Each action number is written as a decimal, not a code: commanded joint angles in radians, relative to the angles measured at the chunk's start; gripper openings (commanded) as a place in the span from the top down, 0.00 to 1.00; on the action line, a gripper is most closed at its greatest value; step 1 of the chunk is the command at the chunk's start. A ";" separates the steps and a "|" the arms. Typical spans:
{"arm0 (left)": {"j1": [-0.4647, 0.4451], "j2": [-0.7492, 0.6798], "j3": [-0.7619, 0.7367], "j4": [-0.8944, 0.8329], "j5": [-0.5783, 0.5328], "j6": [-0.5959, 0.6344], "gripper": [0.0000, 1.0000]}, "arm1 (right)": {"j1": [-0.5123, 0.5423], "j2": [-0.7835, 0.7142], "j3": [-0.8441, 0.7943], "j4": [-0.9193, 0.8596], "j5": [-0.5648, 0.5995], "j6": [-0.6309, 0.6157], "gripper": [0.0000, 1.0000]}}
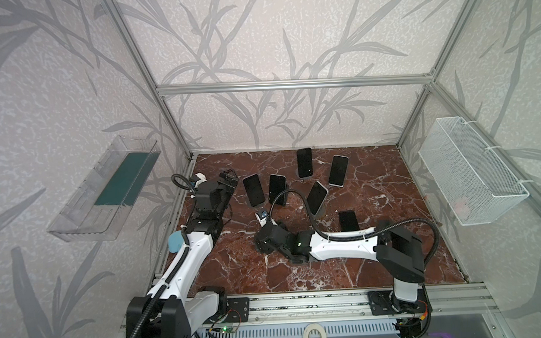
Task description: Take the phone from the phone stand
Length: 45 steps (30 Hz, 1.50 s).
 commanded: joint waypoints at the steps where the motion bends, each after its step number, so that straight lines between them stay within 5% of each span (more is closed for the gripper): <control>1: 0.001 -0.005 0.036 0.008 0.010 -0.003 0.08 | 0.017 0.045 0.096 -0.107 0.056 0.086 0.12; 3: 0.000 -0.013 0.036 0.007 0.006 -0.001 0.08 | 0.038 0.092 0.156 -0.152 0.093 0.108 0.02; 10: 0.001 -0.022 0.030 0.006 -0.007 0.003 0.08 | 0.057 0.205 0.273 -0.338 0.330 0.281 0.00; 18: 0.001 -0.019 0.024 0.030 0.013 -0.013 0.08 | 0.057 0.133 0.151 -0.336 0.354 0.264 0.02; 25: 0.000 -0.014 0.025 0.031 0.011 -0.011 0.08 | 0.057 -0.032 -0.079 -0.080 0.178 0.092 0.05; 29: -0.005 -0.007 0.024 0.028 0.007 -0.004 0.08 | 0.036 -0.095 -0.108 -0.100 0.172 0.046 0.05; 38: -0.018 -0.011 0.022 0.027 -0.005 0.013 0.08 | -0.053 -0.159 -0.079 -0.108 -0.254 -0.184 0.01; 45: -0.019 -0.015 0.027 0.027 -0.005 0.019 0.08 | -0.099 -0.120 -0.034 -0.174 -0.281 -0.154 0.01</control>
